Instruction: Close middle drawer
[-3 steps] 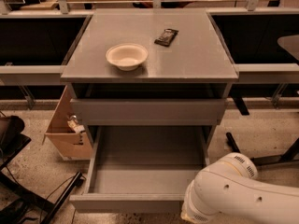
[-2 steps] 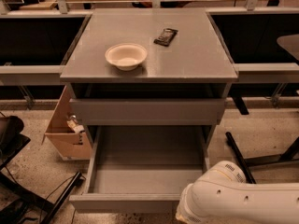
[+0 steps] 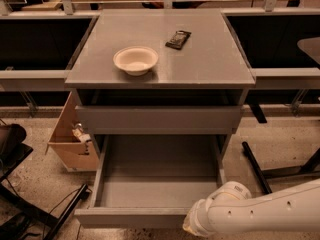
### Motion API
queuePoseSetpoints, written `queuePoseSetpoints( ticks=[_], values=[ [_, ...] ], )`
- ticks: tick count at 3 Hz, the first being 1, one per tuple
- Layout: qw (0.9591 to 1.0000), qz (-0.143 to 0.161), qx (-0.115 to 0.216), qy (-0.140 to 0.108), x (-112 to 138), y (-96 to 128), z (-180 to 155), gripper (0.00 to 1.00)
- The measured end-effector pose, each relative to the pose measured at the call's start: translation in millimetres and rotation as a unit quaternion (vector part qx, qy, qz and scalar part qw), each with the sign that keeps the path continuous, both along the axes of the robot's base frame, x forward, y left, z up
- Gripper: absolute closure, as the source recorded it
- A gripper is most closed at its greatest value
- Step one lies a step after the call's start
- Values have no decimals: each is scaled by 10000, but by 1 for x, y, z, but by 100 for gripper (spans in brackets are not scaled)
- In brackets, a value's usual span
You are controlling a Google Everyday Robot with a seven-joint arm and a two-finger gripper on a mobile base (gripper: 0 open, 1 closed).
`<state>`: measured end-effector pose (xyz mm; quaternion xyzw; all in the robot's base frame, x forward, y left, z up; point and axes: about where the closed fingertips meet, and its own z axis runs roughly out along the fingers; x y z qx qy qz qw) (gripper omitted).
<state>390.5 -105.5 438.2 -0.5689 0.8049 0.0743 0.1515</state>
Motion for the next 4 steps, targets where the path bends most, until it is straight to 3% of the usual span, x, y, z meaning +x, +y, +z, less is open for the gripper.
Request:
queuePoseSetpoints(
  ticks=[1, 2, 3, 4],
  values=[
    [9991, 95, 295, -293, 42, 16, -26, 100],
    [9991, 95, 295, -294, 42, 16, -26, 100],
    [9977, 154, 430, -510, 69, 23, -33, 100],
    [9975, 159, 433, -530, 71, 24, -34, 100]
  ],
)
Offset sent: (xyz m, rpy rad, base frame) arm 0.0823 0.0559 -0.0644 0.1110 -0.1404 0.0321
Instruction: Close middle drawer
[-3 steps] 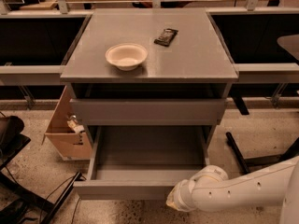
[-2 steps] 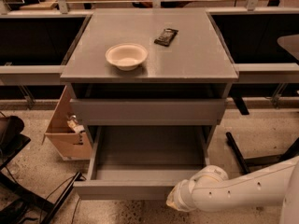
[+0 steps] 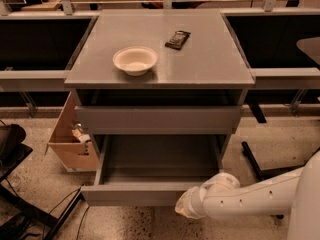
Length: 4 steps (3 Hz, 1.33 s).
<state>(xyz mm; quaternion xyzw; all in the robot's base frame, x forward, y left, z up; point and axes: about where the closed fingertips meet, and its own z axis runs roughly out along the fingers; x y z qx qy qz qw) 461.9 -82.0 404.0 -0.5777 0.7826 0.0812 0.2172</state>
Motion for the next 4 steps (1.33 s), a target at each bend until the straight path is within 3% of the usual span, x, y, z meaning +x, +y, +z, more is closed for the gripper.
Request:
queuePoseSetpoints(
  ticks=[1, 2, 3, 4],
  values=[
    [9998, 42, 27, -183, 29, 1, -10, 100],
    [9998, 42, 27, -183, 29, 1, -10, 100],
    [9995, 63, -34, -308, 65, -2, -31, 100],
    [9995, 64, -40, -318, 65, -2, -33, 100]
  ],
)
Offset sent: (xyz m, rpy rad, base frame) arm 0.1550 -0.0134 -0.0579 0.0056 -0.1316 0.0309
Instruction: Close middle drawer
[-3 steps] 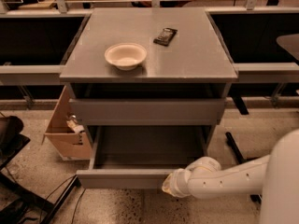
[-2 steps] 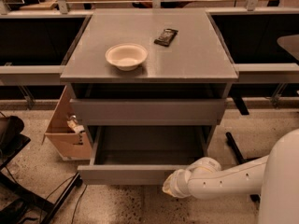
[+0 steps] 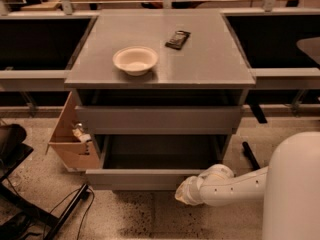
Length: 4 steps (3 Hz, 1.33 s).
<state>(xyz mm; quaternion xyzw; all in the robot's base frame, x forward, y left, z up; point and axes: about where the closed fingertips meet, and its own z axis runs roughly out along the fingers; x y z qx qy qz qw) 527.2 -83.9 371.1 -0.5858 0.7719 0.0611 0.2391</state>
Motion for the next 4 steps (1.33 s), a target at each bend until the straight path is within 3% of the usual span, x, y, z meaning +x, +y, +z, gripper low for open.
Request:
queuePoseSetpoints(
  ticks=[1, 2, 4],
  values=[
    [9997, -101, -194, -93, 34, -15, -12, 100],
    [9996, -117, -230, -109, 39, -18, -14, 100],
    [9981, -226, -534, -193, 79, -37, -18, 100]
  ],
)
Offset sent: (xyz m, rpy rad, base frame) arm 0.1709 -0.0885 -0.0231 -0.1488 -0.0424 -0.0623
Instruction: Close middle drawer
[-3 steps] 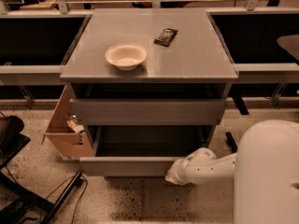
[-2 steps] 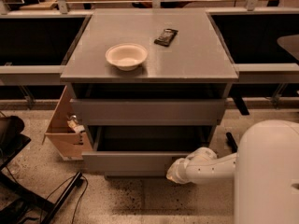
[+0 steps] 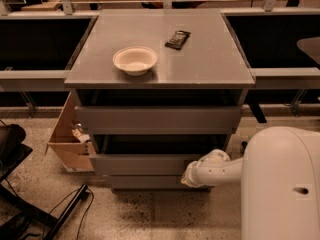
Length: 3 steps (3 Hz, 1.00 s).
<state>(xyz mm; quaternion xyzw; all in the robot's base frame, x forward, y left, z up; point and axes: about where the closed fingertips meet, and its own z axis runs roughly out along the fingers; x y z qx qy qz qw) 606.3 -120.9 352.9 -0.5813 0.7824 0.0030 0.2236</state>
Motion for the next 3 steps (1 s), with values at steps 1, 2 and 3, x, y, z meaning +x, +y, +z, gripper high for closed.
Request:
queuePoseSetpoints(
  ticks=[1, 2, 3],
  values=[
    [9997, -44, -211, -61, 32, -15, 3, 100],
    [9997, -44, -211, -61, 31, -15, 3, 100],
    [9997, -44, -211, -61, 31, -15, 3, 81]
  ],
)
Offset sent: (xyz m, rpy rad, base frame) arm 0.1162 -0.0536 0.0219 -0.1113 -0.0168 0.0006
